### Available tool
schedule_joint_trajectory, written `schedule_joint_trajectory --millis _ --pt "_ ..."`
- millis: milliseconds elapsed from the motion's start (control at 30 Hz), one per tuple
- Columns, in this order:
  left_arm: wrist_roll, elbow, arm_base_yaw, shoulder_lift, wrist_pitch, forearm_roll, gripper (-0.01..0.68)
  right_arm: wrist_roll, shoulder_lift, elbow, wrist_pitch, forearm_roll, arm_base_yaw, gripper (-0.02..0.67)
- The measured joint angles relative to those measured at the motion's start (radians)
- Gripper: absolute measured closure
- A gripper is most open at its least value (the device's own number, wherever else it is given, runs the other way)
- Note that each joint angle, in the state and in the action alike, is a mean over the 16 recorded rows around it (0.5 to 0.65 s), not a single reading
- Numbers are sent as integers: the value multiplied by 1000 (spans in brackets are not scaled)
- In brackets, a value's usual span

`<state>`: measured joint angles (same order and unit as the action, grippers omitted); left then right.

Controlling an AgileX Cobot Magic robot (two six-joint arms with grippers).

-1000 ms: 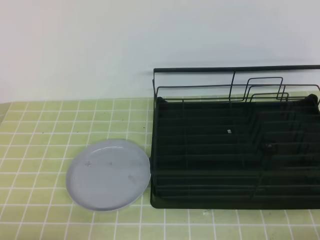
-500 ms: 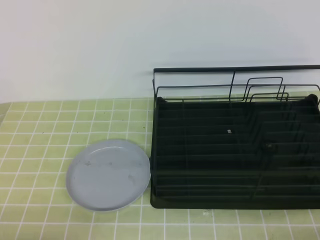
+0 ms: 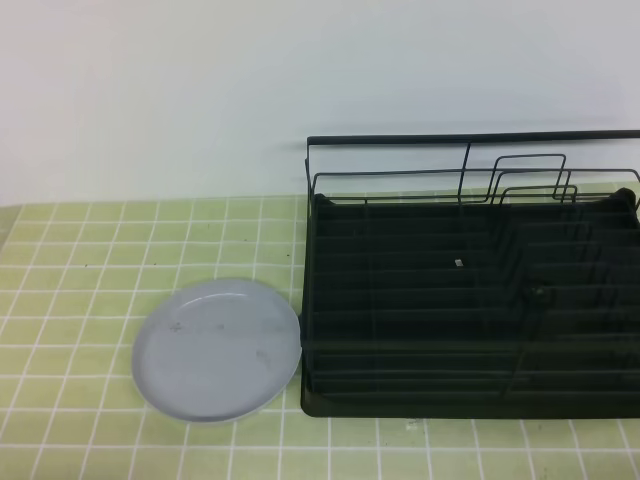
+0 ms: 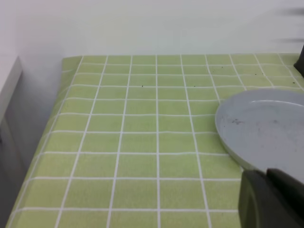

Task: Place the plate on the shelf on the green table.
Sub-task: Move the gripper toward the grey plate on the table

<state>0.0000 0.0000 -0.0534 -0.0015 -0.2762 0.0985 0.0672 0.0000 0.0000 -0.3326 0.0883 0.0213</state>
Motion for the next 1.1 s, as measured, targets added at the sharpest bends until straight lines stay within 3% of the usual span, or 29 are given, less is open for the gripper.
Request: schedule_joint_trajectory --millis 867,1100 --pt "9 0 0 0 1 -16 675 0 0 0 -2 0 0 652" --pt "19 0 0 0 86 -44 675 0 0 0 47 0 0 652"
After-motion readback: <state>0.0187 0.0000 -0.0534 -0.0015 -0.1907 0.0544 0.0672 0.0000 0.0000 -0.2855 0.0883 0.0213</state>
